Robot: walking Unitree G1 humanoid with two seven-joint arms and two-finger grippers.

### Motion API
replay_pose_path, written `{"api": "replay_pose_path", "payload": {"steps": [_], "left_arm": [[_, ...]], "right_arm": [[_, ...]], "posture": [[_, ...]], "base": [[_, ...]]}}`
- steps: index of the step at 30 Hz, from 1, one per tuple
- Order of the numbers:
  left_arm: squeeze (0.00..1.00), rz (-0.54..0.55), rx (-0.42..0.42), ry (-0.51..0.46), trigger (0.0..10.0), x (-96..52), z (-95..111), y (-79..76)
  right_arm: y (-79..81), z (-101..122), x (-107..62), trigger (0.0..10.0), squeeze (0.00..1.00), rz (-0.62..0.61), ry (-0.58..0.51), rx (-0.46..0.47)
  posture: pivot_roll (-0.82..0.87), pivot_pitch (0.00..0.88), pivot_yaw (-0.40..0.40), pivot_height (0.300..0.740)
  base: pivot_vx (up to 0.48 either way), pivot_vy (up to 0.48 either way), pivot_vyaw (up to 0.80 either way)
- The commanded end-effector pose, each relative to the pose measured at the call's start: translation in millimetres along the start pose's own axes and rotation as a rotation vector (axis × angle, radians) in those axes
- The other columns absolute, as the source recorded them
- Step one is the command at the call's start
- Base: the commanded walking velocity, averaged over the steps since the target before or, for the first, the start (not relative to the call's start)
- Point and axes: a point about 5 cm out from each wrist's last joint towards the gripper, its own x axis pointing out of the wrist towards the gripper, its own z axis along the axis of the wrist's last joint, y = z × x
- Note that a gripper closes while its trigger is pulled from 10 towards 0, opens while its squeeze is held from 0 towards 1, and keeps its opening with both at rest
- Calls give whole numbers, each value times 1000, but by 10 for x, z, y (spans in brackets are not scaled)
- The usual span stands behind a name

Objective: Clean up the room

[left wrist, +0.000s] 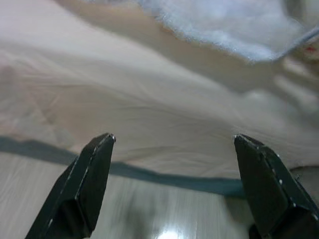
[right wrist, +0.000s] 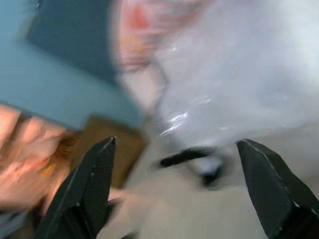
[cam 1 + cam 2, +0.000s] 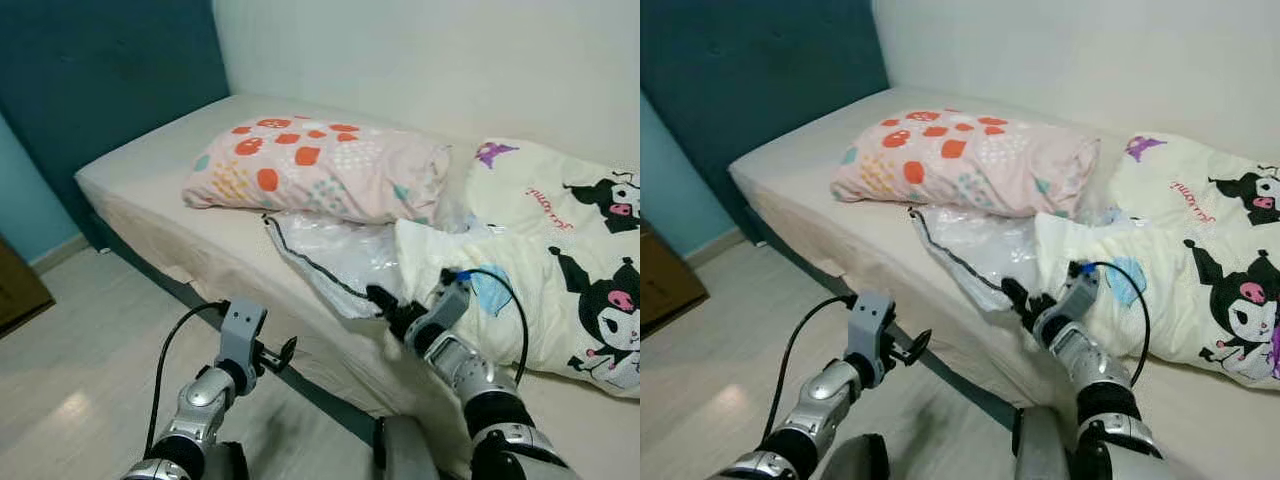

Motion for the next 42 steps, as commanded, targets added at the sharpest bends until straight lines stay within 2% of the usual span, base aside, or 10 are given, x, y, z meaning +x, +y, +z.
{"api": "replay_pose_path", "payload": {"steps": [1,7,8,9,22,32,33,37,38,42], "left_arm": [[0,4,19,12,10000,-43,-34,38],[0,0,21,16,10000,-48,-46,23],[0,-5,24,15,10000,-45,-47,6],[0,-7,25,15,10000,-44,-47,2],[0,-1,34,16,10000,-74,-63,26],[0,-1,37,20,10000,-81,-74,17],[0,-3,38,21,10000,-80,-77,12],[0,-4,39,23,10000,-79,-78,9],[0,-5,40,24,10000,-78,-79,7],[0,-5,40,25,10000,-75,-77,7]], "right_arm": [[154,-49,6,10000,0,119,36,3],[-25,-126,-27,10000,0,-27,71,20],[-177,-186,-33,10000,0,-181,88,57],[-199,-201,-48,10000,0,-213,93,67],[-142,62,76,10000,0,-254,-110,179],[-260,-41,103,10000,0,-450,-19,125],[-279,-26,94,6196,0,-479,-38,112],[-288,-8,89,6196,0,-492,-56,107],[-277,32,97,0,0,-484,-80,101],[-259,67,110,0,0,-468,-95,93]], "posture": [[-97,98,41,570],[-105,102,41,570],[-102,103,41,570],[-102,103,41,570],[-78,105,35,570],[-80,103,34,570],[-81,105,35,570],[-82,105,36,570],[-84,103,38,570],[-86,101,37,570]], "base": [[0,0,0],[0,0,0],[0,0,0],[0,0,0],[0,0,0],[0,0,0],[0,0,0],[0,0,0],[0,0,0],[0,0,0]]}}
